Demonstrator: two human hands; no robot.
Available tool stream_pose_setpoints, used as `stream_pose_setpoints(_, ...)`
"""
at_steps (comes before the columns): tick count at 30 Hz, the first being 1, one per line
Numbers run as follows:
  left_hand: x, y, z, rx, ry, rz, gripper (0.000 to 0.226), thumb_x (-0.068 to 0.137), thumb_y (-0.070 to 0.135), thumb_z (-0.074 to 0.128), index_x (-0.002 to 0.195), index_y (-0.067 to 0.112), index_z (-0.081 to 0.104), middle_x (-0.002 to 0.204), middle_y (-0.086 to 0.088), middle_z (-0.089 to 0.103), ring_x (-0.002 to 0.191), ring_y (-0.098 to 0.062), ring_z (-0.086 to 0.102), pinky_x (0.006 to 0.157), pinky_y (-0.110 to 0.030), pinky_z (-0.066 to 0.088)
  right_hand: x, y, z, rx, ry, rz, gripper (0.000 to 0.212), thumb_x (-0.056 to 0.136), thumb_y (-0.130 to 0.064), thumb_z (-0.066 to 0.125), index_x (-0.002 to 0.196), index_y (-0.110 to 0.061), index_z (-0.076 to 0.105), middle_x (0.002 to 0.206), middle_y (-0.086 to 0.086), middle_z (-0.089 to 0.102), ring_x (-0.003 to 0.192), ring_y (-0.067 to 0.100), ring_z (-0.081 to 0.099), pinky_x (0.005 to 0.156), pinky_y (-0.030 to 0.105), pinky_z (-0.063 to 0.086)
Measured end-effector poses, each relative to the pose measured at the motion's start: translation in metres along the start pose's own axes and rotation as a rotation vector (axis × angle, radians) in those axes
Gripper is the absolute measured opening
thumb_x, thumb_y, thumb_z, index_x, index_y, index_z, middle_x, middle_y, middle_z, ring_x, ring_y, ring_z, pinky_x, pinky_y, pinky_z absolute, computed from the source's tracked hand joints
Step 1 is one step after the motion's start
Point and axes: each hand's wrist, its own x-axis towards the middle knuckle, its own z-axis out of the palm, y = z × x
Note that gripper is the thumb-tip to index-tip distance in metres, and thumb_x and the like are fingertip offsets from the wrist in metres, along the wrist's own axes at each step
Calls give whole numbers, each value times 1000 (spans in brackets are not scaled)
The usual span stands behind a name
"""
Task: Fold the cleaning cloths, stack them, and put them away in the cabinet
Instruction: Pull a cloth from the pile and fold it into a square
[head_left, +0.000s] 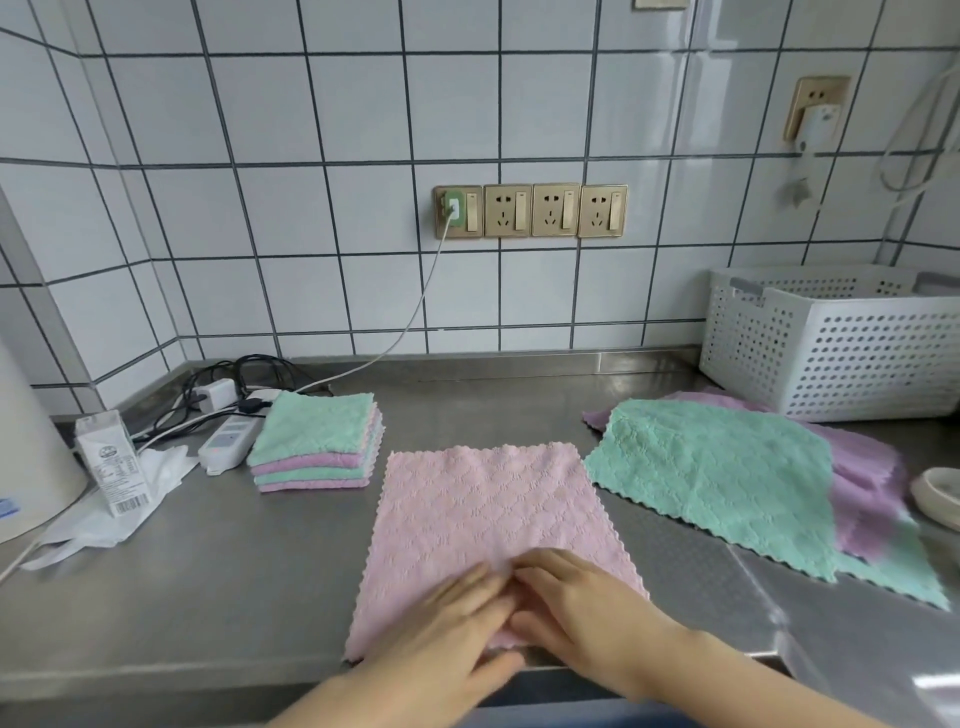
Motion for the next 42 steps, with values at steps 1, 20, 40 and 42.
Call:
stream_pose_setpoints(1,-2,-1,0,-14,50,-5,83,80,75,7,149,30,21,158,17,6,143,2,-1,115,-16,-3,-6,-3,0,-17,18,-7,51,94,-54,36,120,-16,59,126,-2,57,115,14,54,100,23,42)
stream_pose_setpoints(20,-12,-7,-10,64,242,-93,35,93,38,42,127,34,49,130,22,51,113,-10,55,88,-26,46,-11,-5,-18,-91,108,148,27,99,-32,28,102,-14,48,91,4,63,78,34,58,61,37,35)
stream_pose_setpoints(40,-61,-84,-44,-841,488,-374,10,81,1,70,71,-1,73,75,-7,75,68,-6,63,65,-15,49,-61,34,-71,468,266,478,24,87,-10,62,65,-18,55,63,-9,57,63,1,56,68,14,45)
stream_pose_setpoints(42,-53,-84,-52,-905,531,-407,11,83,-2,65,79,3,74,80,-9,76,72,-9,68,65,-15,52,-50,32,-77,604,269,501,29,86,-6,60,61,-15,47,55,-9,46,53,4,42,56,16,35)
